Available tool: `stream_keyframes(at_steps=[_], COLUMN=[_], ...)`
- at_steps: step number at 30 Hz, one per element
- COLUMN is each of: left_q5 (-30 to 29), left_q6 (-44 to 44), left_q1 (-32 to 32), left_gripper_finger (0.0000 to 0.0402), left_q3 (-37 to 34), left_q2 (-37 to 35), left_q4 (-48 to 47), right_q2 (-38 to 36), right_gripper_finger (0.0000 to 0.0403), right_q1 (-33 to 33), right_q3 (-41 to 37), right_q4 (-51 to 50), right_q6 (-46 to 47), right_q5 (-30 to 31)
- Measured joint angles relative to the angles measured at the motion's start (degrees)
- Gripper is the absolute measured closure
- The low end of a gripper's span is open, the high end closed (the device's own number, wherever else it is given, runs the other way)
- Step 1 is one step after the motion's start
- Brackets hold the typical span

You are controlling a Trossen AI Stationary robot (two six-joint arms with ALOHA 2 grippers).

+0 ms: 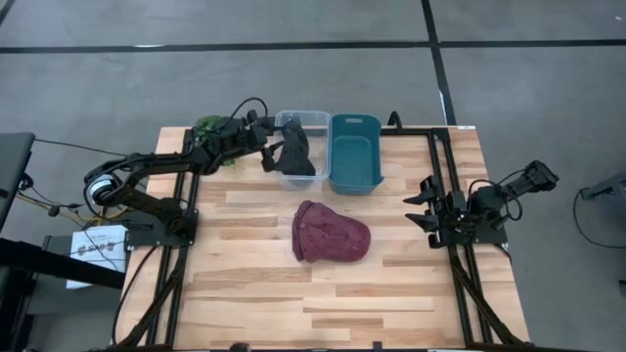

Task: Pick & Place hat
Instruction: Put the black cap into the transparent bin

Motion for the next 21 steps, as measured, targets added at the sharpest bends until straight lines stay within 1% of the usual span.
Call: stream_keyframes(at_steps=[3,5,10,12,16,21], left_q5=[-0.02,-1.09,-8.28,-9.97,-10.97,-14.56], left_q6=[0.04,0.32,3.1,3.17,3.61,3.45], left_q1=[-1.08,-1.85,-3.72,-4.09,-4.16,-4.95], left_gripper_finger=[0.0226,0.0226,0.0226,0.0227,0.0231,0.0236], left_q3=[0.0,0.0,-0.03,-0.04,-0.07,-0.07], left_q2=[0.0,0.0,-0.31,-1.1,-4.36,-10.23], left_q4=[-0.07,-0.11,-3.96,-5.57,-9.59,-12.51], right_q2=[0.0,0.01,0.0,0.0,0.02,0.0], right_gripper_finger=[0.0233,0.0233,0.0233,0.0233,0.0233,0.0233], right_q1=[0.0,0.0,0.0,0.0,0.0,0.0], right_q3=[0.0,0.0,0.0,0.0,0.0,0.0], right_q4=[-0.02,-0.31,-0.59,-1.04,-1.22,-1.27], right_q6=[0.0,0.0,0.02,0.02,0.07,0.04], right_q5=[0.0,0.0,0.0,0.0,0.0,0.0])
